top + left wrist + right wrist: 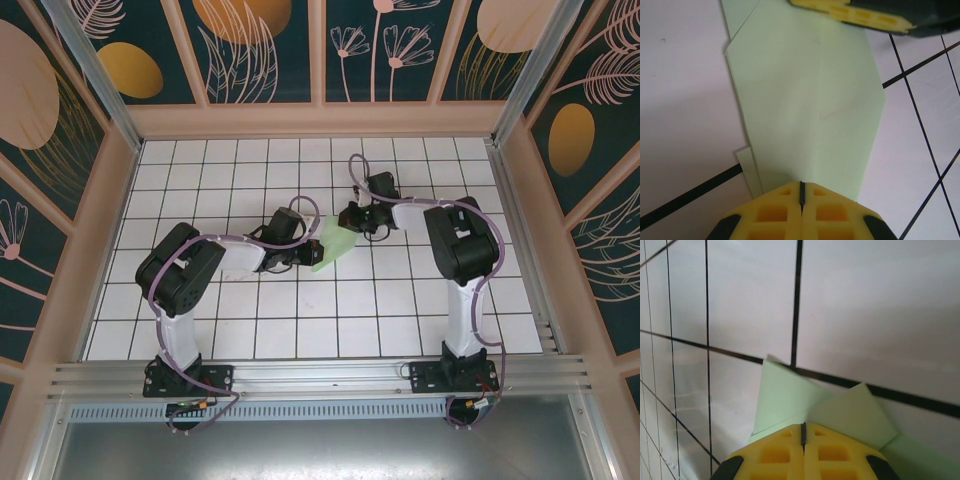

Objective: Fold a paper plane with a square sheet of paper (pick it up from the middle)
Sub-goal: Fourth fold the wing at the center of the table.

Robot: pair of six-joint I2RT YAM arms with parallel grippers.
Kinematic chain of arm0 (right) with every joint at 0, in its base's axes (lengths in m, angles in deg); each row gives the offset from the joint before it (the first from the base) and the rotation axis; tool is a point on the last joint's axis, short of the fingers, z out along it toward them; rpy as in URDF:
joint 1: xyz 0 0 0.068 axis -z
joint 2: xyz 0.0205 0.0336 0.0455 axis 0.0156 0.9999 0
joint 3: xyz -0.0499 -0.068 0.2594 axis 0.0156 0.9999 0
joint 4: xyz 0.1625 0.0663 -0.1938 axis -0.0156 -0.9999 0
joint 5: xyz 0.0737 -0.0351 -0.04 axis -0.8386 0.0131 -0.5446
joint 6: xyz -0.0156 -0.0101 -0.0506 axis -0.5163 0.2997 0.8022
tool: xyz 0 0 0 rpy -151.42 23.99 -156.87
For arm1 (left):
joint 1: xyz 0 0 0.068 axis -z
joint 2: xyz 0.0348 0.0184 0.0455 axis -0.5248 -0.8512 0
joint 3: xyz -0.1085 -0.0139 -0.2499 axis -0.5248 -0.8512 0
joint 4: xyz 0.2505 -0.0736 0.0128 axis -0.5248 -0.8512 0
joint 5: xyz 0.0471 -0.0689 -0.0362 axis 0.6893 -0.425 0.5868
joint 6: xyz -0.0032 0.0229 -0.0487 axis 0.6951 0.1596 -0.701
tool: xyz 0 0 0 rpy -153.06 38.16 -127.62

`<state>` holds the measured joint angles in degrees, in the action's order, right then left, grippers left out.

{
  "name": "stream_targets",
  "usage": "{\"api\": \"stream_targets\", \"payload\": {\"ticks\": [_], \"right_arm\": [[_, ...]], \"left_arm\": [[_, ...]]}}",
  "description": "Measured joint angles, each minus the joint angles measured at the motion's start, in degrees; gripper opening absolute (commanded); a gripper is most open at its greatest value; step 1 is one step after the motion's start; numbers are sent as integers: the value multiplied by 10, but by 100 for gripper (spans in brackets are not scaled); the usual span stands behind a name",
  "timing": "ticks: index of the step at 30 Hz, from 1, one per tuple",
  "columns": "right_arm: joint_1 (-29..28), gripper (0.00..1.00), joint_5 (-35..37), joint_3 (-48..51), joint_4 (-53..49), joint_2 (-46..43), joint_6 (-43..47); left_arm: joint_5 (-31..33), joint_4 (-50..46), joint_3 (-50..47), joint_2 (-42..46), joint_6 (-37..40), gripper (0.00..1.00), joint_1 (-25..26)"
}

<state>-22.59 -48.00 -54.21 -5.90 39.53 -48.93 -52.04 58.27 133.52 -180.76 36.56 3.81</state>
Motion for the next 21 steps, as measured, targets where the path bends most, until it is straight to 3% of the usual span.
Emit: {"api": "stream_targets", "payload": {"ticks": [10, 15, 21], "right_arm": [[50, 0, 65, -4, -10, -33, -2], [0, 0, 64, 41, 3, -95, -21], [-62, 0, 38, 68, 26, -101, -62]], "left_arm": [[0, 1, -3, 3, 0, 0, 0], [0, -1, -3, 3, -1, 0, 0], [0, -4, -3, 5, -1, 0, 0]]}}
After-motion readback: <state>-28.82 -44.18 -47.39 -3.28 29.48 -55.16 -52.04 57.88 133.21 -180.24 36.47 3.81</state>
